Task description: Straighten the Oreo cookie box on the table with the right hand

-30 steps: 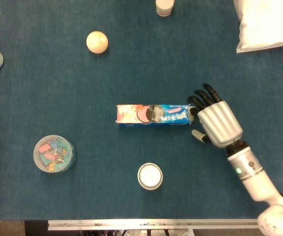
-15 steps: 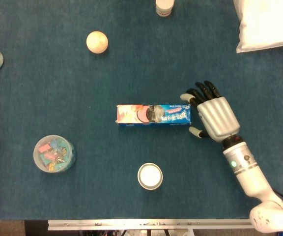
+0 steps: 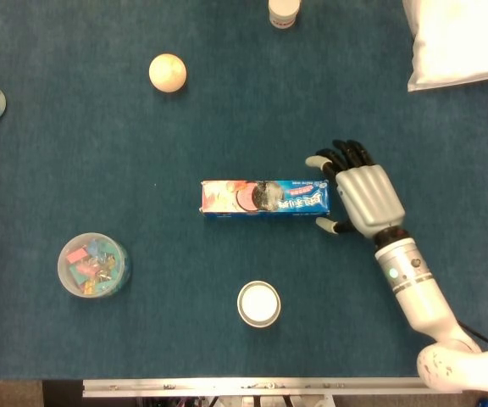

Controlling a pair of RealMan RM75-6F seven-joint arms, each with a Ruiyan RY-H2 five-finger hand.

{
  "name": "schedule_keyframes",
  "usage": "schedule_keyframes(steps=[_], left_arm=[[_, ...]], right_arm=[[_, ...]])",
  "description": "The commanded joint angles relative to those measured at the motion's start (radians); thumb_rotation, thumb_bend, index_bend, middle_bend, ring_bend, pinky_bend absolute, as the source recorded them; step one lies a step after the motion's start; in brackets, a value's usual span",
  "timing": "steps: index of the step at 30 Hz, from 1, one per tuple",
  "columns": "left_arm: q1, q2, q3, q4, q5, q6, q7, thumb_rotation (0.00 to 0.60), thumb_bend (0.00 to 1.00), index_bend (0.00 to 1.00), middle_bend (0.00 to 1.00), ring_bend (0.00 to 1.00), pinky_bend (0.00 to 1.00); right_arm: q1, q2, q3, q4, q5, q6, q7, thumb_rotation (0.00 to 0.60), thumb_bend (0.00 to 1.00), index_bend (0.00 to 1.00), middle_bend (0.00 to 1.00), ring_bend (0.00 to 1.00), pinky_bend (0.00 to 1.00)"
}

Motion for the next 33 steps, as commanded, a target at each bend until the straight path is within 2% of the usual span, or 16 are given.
schedule_keyframes(steps=[1, 9, 14, 17, 20, 23, 28, 33], left_arm=[[0.000, 0.000, 0.000, 0.000, 0.000, 0.000, 0.000, 0.600, 0.28, 0.68, 0.56, 0.38, 0.50], [-0.001, -0.002, 0.002, 0.001, 0.001, -0.002, 0.004, 0.600, 0.28, 0.68, 0.56, 0.38, 0.50], [0.000, -0.002, 0.002, 0.000, 0.002, -0.002, 0.005, 0.600, 0.28, 0.68, 0.56, 0.38, 0.50], [0.000, -0.002, 0.003, 0.000, 0.002, -0.002, 0.005, 0.600, 0.28, 0.68, 0.56, 0.38, 0.50], [-0.001, -0.002, 0.002, 0.000, 0.002, -0.001, 0.005, 0.600, 0.28, 0.68, 0.56, 0.38, 0.50], [-0.001, -0.002, 0.002, 0.000, 0.002, -0.002, 0.006, 0.600, 0.28, 0.68, 0.56, 0.38, 0.50], [-0.001, -0.003, 0.002, 0.001, 0.000, -0.004, 0.008, 0.600, 0.28, 0.68, 0.56, 0.38, 0.50], [-0.002, -0.004, 0.002, 0.002, 0.000, -0.004, 0.007, 0.600, 0.28, 0.68, 0.56, 0.38, 0.50]], right_arm=[[0.002, -0.002, 0.001, 0.006, 0.012, -0.007, 0.013, 0.600, 0.00, 0.32, 0.22, 0.08, 0.09], [0.004, -0.005, 0.001, 0.016, 0.026, -0.002, 0.038, 0.600, 0.00, 0.43, 0.22, 0.08, 0.09], [0.005, -0.004, -0.002, 0.014, 0.033, 0.004, 0.032, 0.600, 0.06, 0.47, 0.23, 0.08, 0.09], [0.008, 0.001, -0.009, 0.014, 0.027, 0.003, 0.035, 0.600, 0.03, 0.47, 0.23, 0.08, 0.09], [0.011, 0.010, -0.017, 0.016, 0.018, -0.001, 0.042, 0.600, 0.00, 0.43, 0.23, 0.08, 0.09], [0.012, 0.011, -0.021, 0.019, 0.012, 0.002, 0.049, 0.600, 0.00, 0.35, 0.23, 0.08, 0.09], [0.014, 0.015, -0.026, 0.022, 0.008, 0.001, 0.059, 0.600, 0.00, 0.31, 0.22, 0.08, 0.09], [0.014, 0.018, -0.024, 0.012, 0.024, -0.006, 0.063, 0.600, 0.00, 0.32, 0.22, 0.08, 0.09]])
